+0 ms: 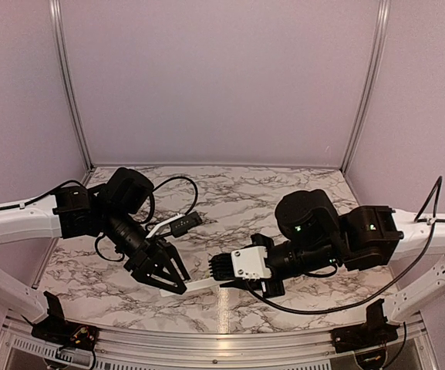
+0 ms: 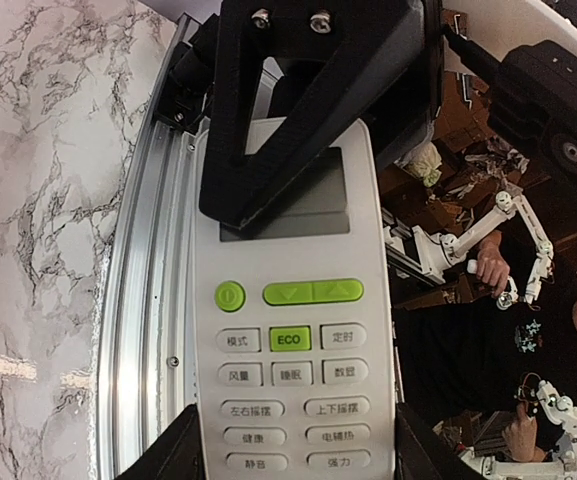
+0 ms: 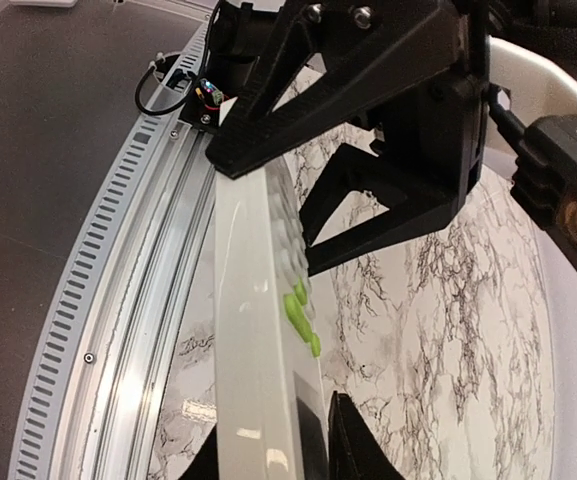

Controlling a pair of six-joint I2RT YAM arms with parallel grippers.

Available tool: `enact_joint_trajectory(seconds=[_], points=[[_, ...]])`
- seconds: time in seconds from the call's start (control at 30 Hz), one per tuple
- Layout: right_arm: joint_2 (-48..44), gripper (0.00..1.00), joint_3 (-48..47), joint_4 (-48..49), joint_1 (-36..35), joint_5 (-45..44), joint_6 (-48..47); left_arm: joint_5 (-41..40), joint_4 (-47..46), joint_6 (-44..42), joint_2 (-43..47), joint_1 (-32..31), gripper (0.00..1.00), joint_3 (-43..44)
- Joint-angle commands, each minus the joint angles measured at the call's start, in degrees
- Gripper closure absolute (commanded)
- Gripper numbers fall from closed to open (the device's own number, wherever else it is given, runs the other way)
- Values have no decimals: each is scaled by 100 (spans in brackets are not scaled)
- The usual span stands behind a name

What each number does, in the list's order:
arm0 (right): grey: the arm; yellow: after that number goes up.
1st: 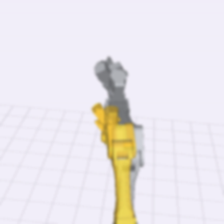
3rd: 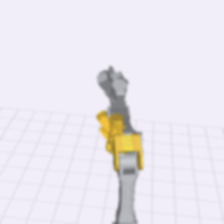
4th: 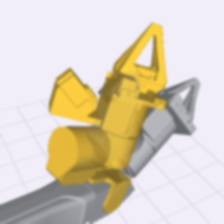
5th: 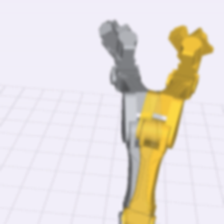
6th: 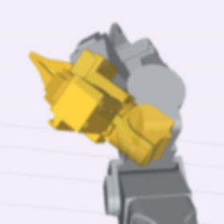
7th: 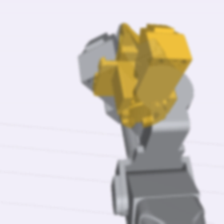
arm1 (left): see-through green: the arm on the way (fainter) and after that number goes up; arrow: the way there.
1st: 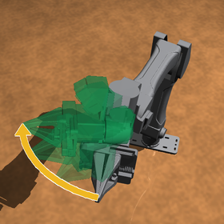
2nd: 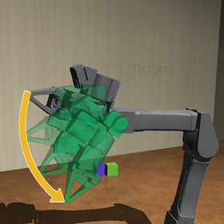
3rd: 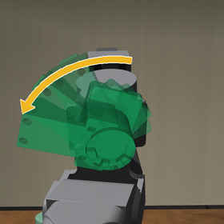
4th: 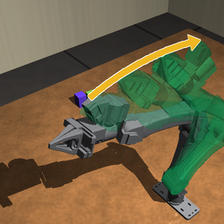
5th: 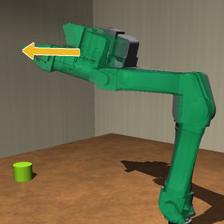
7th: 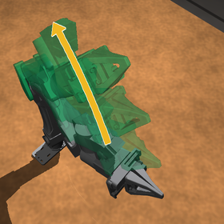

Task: Load the batteries into the remote control
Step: Pass from the left arm to the right, then pass from the right arm to the left

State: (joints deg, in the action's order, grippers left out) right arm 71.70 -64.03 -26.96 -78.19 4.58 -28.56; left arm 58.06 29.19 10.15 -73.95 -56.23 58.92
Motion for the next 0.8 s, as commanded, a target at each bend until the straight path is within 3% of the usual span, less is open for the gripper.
enact_joint_trajectory(seconds=[0.0,0.1,0.17,0.3,0.4,0.6,0.77], points=[[81,81,-290,-165,-57,-153,135,14,-261,-147,-36,-37,93,10],[92,91,-384,-202,-70,-150,225,-139,-250,-173,15,-29,91,55],[81,97,-400,-211,-65,-151,274,-181,-230,-173,36,-29,84,103],[81,100,-400,-276,-64,-200,353,-504,-205,-168,113,8,38,181],[63,100,-400,-313,-62,-187,408,-698,-402,-17,250,45,20,174],[-97,100,-284,-281,-33,-313,540,-1365,-366,12,511,77,10,426],[-260,100,15,1,635,72,945,-3161,-425,-8,760,94,8,291]])
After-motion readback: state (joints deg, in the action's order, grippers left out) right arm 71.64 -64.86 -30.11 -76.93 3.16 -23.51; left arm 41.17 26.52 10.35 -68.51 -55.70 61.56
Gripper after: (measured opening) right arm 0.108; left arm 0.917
